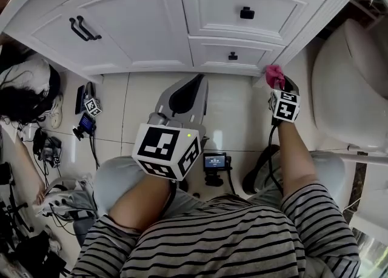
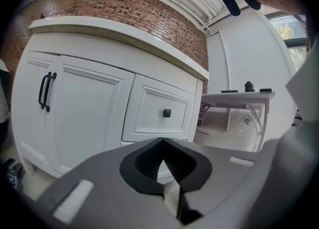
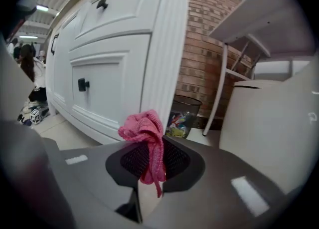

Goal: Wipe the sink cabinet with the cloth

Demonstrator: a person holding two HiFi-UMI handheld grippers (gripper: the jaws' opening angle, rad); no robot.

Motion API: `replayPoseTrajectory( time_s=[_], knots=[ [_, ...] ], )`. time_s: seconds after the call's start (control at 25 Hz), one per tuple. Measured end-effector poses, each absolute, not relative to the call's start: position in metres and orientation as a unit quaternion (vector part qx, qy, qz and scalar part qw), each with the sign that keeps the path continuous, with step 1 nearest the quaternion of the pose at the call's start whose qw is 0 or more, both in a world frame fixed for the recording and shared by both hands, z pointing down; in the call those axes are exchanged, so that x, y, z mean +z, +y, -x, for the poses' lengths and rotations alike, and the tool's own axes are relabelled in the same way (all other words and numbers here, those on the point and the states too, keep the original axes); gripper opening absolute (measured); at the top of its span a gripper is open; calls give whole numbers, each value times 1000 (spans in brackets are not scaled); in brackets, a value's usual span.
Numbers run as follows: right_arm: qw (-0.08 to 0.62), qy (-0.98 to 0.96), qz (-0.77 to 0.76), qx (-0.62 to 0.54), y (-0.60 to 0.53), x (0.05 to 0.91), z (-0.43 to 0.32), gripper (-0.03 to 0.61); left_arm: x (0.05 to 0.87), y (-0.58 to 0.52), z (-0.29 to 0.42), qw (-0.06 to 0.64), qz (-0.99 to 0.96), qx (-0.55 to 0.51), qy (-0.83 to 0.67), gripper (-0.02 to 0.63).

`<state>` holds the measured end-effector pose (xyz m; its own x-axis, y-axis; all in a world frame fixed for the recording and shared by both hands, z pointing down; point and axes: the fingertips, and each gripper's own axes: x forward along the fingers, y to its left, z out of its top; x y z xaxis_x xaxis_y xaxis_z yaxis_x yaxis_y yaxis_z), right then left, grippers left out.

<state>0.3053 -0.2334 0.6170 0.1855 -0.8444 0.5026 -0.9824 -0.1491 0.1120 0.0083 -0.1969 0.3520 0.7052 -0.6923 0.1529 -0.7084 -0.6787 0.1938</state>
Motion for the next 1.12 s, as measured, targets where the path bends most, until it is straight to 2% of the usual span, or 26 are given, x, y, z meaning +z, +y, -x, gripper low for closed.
replayPoseTrajectory(
  time_s=[0.16, 0.36, 0.48, 0.72, 1.12],
  knots=[
    [166, -618, -752, 157, -218, 549, -312, 63, 349, -194, -14, 97, -916, 43, -386, 2],
    [88, -674, -727, 94, -188, 399, -271, 64, 346, -181, -9, 55, -915, 64, -395, 2],
    [26, -707, -704, 60, -147, 338, -241, 64, 343, -173, 2, 43, -911, 66, -405, 2],
    [-56, -715, -696, 46, -104, 330, -208, 64, 337, -166, 32, 42, -896, 58, -439, 2],
    [-50, -708, -702, 58, -102, 346, -201, 63, 343, -150, 38, 48, -898, 60, -434, 2]
  ],
)
